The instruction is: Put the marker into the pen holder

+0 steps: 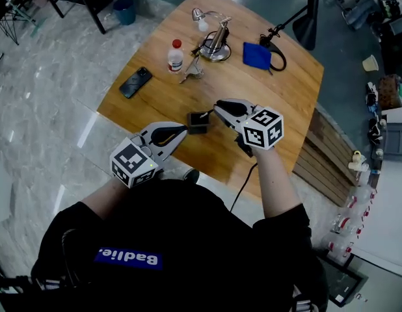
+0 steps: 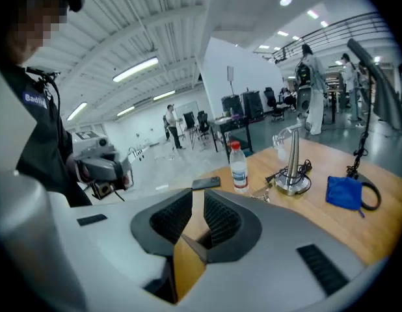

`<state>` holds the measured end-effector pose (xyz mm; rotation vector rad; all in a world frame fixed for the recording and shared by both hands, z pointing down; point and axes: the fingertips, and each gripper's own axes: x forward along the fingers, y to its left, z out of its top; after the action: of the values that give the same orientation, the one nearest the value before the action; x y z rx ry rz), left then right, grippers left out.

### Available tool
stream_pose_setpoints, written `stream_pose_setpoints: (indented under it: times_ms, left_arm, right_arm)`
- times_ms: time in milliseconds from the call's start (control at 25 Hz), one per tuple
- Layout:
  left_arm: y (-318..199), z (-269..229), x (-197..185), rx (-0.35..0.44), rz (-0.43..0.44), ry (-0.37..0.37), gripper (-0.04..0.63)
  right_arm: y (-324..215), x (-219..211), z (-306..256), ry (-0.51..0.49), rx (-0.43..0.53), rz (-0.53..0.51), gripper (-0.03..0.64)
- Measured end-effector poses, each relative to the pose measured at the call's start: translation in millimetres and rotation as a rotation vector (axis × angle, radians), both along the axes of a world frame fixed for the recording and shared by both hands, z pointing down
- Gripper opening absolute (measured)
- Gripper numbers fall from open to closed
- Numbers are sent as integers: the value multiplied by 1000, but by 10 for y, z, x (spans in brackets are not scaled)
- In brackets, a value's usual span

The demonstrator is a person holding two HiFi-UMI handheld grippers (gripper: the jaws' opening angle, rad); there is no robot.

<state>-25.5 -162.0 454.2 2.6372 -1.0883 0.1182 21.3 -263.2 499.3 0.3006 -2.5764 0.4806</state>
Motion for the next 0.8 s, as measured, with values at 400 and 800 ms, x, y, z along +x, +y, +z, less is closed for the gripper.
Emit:
stream_pose_setpoints:
  times_ms: [400, 800]
  left_arm:
    - [-19, -337, 265, 22, 96, 74, 9]
    - [55, -372, 493, 23, 170, 90, 9]
  right_arm:
    - [694, 198, -620, -461, -53, 338, 33]
    - [1103, 298, -728, -473, 151, 398, 5]
